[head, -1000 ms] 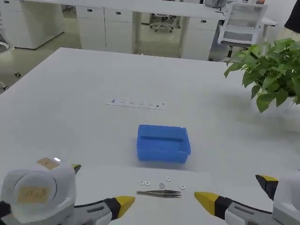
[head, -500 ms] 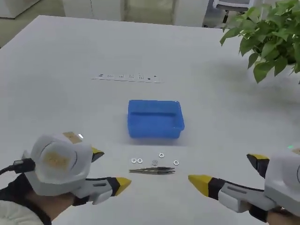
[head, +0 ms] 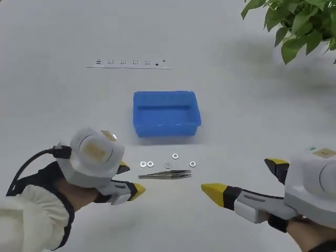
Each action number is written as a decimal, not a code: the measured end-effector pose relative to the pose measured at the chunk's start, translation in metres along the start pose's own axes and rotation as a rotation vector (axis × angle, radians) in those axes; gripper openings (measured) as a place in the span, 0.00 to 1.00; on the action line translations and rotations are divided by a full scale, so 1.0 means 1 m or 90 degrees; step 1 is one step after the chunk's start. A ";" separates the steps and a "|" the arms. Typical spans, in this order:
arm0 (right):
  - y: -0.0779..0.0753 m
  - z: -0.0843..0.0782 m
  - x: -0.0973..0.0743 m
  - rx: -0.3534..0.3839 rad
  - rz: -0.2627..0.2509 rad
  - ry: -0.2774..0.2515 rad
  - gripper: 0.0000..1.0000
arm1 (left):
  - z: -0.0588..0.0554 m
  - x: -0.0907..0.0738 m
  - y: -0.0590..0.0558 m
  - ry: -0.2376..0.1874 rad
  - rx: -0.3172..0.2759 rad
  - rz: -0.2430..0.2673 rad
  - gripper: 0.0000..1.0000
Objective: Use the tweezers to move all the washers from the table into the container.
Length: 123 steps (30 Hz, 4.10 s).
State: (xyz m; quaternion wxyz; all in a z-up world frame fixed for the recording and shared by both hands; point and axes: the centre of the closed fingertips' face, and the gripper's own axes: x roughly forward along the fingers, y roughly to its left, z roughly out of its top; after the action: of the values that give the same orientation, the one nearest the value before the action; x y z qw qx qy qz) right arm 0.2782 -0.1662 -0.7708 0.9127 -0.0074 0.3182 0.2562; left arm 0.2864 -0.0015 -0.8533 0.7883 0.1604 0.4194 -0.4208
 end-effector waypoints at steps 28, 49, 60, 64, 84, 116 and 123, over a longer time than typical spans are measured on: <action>0.014 -0.002 0.013 -0.017 0.031 0.027 0.90 | 0.000 0.032 0.006 0.058 0.157 -0.004 0.00; 0.031 0.010 -0.003 -0.047 0.057 -0.003 0.86 | 0.028 -0.017 -0.020 -0.011 0.157 0.020 0.00; 0.043 0.004 -0.020 -0.066 0.076 -0.007 0.79 | 0.041 -0.044 -0.046 -0.058 0.137 0.029 0.00; 0.055 0.002 -0.022 -0.073 0.114 0.001 0.68 | 0.046 -0.056 -0.054 -0.074 0.132 0.030 0.00; 0.148 0.014 -0.038 -0.309 0.369 0.059 0.27 | 0.071 -0.150 -0.110 -0.103 0.260 -0.040 0.00; 0.196 0.004 -0.056 -0.425 0.473 0.082 0.03 | 0.075 -0.173 -0.158 -0.139 0.340 -0.083 0.00; 0.192 0.005 -0.044 -0.403 0.472 0.082 0.02 | 0.083 -0.173 -0.142 -0.226 0.199 -0.052 0.15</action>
State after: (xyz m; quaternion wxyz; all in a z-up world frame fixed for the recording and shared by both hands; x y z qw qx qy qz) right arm 0.1612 -0.0185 -0.7121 0.6917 -0.1864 0.2619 0.6467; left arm 0.1655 -0.0448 -0.6524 0.7975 0.1869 0.2103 -0.5337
